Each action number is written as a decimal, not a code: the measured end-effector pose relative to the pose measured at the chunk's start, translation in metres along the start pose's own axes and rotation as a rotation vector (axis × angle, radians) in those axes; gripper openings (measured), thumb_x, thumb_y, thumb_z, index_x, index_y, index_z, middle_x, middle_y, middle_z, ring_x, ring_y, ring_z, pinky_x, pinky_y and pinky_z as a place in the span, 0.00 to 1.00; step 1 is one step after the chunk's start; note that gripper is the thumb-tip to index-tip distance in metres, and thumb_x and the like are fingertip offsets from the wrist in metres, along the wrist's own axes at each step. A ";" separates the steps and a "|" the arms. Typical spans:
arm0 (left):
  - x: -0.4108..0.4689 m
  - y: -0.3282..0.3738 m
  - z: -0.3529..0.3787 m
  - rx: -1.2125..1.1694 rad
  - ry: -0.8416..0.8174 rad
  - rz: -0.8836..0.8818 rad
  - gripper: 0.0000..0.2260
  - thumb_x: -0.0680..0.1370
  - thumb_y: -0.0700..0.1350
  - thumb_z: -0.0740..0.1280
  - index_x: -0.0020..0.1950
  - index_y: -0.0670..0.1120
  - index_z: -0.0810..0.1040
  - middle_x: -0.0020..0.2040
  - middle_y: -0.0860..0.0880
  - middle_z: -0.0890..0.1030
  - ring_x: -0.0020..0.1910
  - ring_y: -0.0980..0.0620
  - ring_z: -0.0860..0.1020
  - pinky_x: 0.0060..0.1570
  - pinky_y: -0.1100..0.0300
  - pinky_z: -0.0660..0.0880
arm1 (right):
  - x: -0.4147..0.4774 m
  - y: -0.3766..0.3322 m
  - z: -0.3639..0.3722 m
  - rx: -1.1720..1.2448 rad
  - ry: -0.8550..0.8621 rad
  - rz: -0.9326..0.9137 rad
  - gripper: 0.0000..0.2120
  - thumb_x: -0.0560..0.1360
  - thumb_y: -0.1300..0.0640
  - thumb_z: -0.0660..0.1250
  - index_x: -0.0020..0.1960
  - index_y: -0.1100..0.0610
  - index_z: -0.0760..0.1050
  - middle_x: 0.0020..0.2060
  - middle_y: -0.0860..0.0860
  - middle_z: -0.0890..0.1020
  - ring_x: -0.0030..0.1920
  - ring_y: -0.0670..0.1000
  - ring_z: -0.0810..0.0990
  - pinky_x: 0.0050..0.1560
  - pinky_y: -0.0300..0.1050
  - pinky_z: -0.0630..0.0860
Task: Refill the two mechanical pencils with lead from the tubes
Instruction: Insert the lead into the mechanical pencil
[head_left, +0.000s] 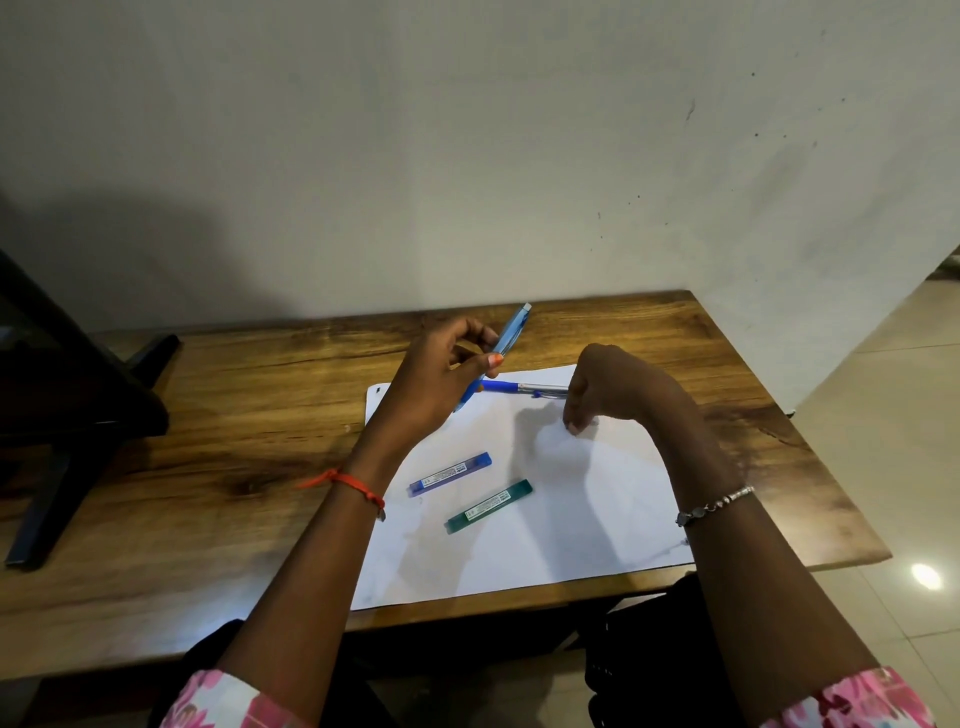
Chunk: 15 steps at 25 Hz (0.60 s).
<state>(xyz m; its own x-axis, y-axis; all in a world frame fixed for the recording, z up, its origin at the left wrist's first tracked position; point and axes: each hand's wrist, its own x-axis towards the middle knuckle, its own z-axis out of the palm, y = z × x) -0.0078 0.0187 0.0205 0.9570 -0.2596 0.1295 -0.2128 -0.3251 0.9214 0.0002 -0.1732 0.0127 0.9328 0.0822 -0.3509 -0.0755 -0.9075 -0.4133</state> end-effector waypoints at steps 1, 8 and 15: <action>0.000 0.000 0.000 0.001 0.000 -0.002 0.05 0.75 0.38 0.65 0.46 0.48 0.73 0.42 0.55 0.77 0.42 0.56 0.78 0.47 0.62 0.75 | -0.003 -0.003 -0.003 0.068 0.014 -0.074 0.10 0.63 0.65 0.76 0.44 0.64 0.83 0.40 0.58 0.84 0.36 0.51 0.78 0.37 0.45 0.74; 0.002 -0.003 0.000 -0.012 -0.007 -0.008 0.06 0.75 0.37 0.65 0.46 0.47 0.73 0.42 0.52 0.77 0.41 0.54 0.79 0.42 0.63 0.76 | -0.014 -0.019 -0.016 0.985 0.378 -0.443 0.06 0.68 0.69 0.71 0.42 0.60 0.82 0.30 0.49 0.84 0.31 0.51 0.75 0.36 0.39 0.75; 0.003 -0.004 0.002 0.011 -0.021 -0.014 0.04 0.75 0.37 0.65 0.47 0.46 0.73 0.41 0.54 0.76 0.38 0.57 0.78 0.35 0.71 0.75 | -0.014 -0.021 -0.016 0.969 0.449 -0.478 0.08 0.70 0.68 0.70 0.46 0.57 0.82 0.32 0.48 0.84 0.30 0.48 0.76 0.37 0.39 0.75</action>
<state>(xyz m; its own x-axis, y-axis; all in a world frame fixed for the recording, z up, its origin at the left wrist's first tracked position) -0.0044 0.0179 0.0162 0.9556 -0.2741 0.1084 -0.2014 -0.3388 0.9191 -0.0053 -0.1620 0.0392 0.9650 0.0015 0.2622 0.2607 -0.1134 -0.9587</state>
